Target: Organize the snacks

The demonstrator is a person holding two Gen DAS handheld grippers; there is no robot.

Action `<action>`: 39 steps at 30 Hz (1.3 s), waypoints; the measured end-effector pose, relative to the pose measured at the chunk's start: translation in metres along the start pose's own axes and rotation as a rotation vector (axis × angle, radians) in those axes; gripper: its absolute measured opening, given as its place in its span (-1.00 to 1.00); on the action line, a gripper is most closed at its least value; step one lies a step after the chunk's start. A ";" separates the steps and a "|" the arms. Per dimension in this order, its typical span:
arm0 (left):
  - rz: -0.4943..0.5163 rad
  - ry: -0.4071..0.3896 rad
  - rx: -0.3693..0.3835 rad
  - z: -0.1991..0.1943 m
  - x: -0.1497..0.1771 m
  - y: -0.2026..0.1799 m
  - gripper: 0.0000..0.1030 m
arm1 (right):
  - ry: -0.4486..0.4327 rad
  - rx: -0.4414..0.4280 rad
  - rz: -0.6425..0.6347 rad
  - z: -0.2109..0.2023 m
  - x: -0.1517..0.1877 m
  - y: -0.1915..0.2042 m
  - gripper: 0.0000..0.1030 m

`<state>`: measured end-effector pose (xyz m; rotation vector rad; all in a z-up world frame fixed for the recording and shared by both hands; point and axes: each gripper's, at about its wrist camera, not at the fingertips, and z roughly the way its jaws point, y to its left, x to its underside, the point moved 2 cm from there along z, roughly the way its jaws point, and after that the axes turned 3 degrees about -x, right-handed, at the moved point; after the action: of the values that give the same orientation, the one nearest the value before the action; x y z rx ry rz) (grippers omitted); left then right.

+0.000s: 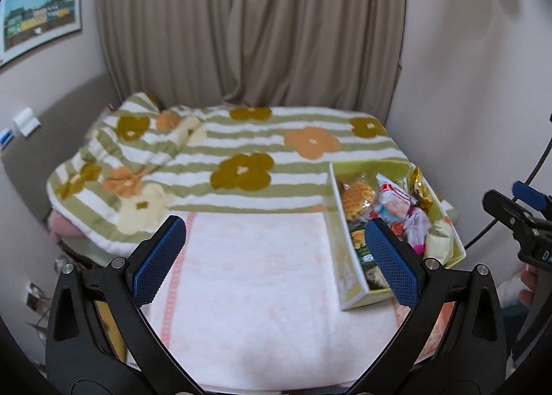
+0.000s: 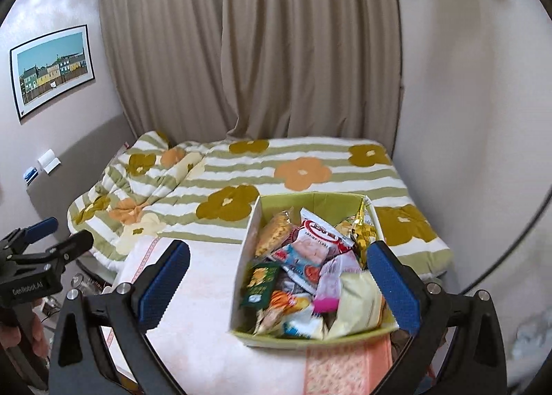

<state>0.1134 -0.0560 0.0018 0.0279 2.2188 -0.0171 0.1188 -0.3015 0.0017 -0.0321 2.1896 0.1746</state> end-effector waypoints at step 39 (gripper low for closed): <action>0.048 -0.099 0.024 -0.075 0.049 0.042 1.00 | -0.085 0.079 -0.005 -0.062 0.056 0.063 0.98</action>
<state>0.0250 -0.0121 0.0086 0.0912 2.1179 -0.0183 0.0304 -0.2450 -0.0003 0.0140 2.1092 0.0853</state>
